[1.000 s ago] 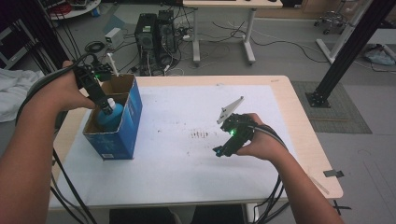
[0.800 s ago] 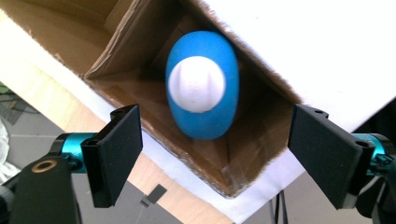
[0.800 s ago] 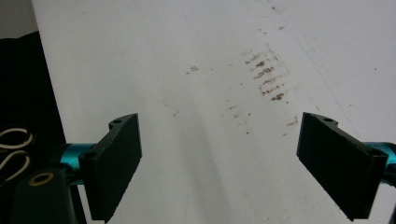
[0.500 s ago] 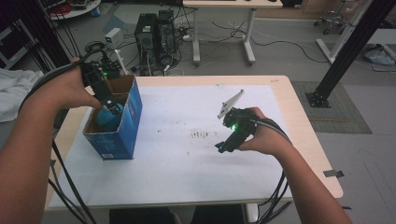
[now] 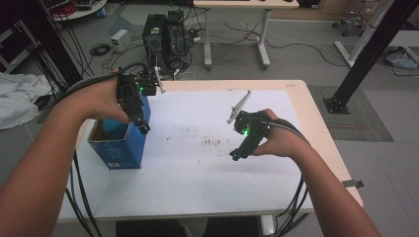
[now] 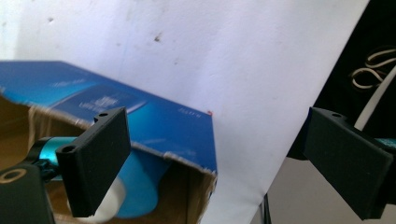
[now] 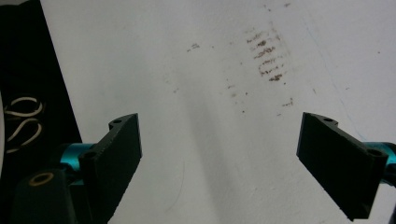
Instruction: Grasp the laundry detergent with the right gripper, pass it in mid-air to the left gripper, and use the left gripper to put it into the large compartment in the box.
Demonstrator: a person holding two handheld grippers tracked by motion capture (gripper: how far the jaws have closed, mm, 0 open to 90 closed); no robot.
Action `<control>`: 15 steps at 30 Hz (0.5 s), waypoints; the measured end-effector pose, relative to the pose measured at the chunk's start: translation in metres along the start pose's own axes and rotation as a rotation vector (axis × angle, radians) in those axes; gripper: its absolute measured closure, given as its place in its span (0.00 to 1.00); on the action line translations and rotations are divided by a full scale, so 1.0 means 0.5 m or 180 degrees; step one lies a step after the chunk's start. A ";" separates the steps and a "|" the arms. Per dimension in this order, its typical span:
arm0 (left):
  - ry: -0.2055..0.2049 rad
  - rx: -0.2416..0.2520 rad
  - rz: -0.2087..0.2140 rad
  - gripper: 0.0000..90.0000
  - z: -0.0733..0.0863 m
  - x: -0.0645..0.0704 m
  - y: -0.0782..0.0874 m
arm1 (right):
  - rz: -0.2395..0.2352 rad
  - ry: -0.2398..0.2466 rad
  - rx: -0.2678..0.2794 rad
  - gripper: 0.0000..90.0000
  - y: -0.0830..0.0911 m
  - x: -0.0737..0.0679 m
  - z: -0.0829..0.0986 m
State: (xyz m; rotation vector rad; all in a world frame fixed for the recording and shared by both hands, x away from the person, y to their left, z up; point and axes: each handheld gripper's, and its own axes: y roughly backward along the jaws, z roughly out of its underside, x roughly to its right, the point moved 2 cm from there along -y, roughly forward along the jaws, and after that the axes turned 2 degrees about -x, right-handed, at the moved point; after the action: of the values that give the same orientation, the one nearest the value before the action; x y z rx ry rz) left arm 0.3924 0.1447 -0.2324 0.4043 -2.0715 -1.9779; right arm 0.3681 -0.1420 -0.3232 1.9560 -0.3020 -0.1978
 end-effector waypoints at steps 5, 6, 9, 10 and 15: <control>-0.0168 -0.0050 0.0039 0.07 -0.030 0.014 -0.020 | 0.0005 0.0031 -0.0101 0.15 0.000 0.007 -0.007; -0.0168 -0.0050 0.0039 0.07 -0.030 0.014 -0.020 | 0.0005 0.0031 -0.0101 0.15 0.000 0.007 -0.007; -0.0343 -0.0073 0.0046 0.07 -0.057 0.022 -0.049 | -0.0005 0.0045 -0.0242 0.15 -0.004 0.017 -0.011; -0.0367 -0.0083 0.0050 0.07 -0.062 0.023 -0.057 | 0.0014 0.0055 -0.0273 0.15 -0.007 0.019 -0.012; -0.0470 -0.0049 0.0173 0.07 -0.080 0.026 -0.100 | -0.0007 0.0074 -0.0417 0.15 -0.022 0.026 -0.010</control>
State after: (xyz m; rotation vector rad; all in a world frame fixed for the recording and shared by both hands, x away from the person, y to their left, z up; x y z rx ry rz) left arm 0.3964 0.1006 -0.2805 0.2019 -2.1282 -2.0465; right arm 0.3832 -0.1372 -0.3315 1.8279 -0.2652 -0.1914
